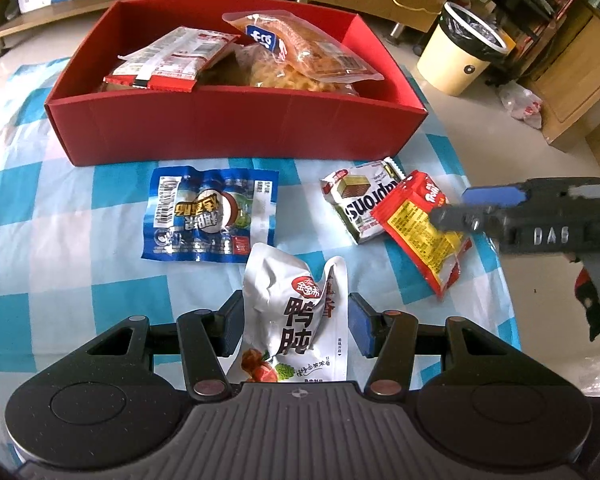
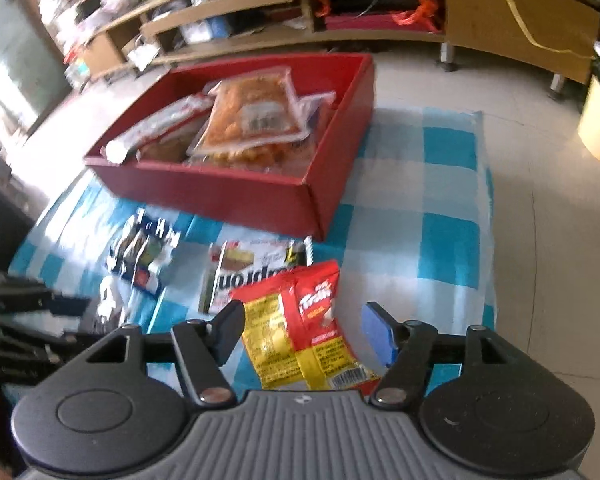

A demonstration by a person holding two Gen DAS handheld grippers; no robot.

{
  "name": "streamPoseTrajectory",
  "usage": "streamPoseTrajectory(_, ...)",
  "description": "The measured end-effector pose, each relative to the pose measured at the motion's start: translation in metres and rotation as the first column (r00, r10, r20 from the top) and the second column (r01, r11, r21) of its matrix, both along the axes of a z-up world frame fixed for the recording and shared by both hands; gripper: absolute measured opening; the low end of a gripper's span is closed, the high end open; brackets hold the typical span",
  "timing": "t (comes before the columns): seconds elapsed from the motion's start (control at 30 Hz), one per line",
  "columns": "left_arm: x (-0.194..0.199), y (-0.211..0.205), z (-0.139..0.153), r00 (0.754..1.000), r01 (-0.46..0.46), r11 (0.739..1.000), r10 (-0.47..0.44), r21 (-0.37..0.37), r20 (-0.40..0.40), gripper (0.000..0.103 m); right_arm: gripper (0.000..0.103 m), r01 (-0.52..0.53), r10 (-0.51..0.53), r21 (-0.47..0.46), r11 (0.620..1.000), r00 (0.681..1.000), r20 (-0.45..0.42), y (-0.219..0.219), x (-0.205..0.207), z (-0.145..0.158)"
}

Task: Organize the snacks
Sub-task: 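Grasp the red-and-yellow Trolli bag with the right tool while the left tool holds the duck packet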

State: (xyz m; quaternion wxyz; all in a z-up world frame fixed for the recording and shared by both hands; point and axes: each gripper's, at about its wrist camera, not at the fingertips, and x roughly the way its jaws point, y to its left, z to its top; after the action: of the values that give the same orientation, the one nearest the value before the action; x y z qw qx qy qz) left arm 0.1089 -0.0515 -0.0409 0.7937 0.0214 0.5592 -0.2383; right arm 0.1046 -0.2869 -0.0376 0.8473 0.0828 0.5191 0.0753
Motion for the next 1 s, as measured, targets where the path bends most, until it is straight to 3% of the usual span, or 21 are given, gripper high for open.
streamPoseTrajectory(0.27,-0.002,-0.005,-0.002,1.0,0.019,1.0,-0.019,-0.004,-0.01,0.061,0.069,-0.125,0.124,-0.028,0.992,0.992,-0.028,0.016,0.004,-0.022)
streamPoseTrajectory(0.47,0.0,-0.003,-0.005,1.0,0.019,1.0,-0.02,-0.011,-0.021,0.061,0.073,-0.123,0.122,-0.031,0.992,0.991,-0.051,0.017,0.01,-0.034)
streamPoseTrajectory(0.63,0.0,-0.003,-0.005,0.999,0.028,1.0,-0.028,-0.008,-0.023,0.061,0.06,-0.106,0.102,-0.082,0.991,0.994,-0.047,0.022,0.011,-0.031)
streamPoseTrajectory(0.8,-0.002,-0.007,-0.008,0.999,0.036,0.999,-0.036,0.02,-0.018,0.061,0.054,-0.059,0.053,-0.168,0.984,0.998,-0.04,0.037,0.007,-0.03)
streamPoseTrajectory(1.0,-0.01,-0.012,-0.008,0.998,0.055,0.997,-0.056,0.053,0.003,0.061,0.05,-0.014,0.011,-0.183,0.983,1.0,-0.02,0.044,-0.011,-0.024)
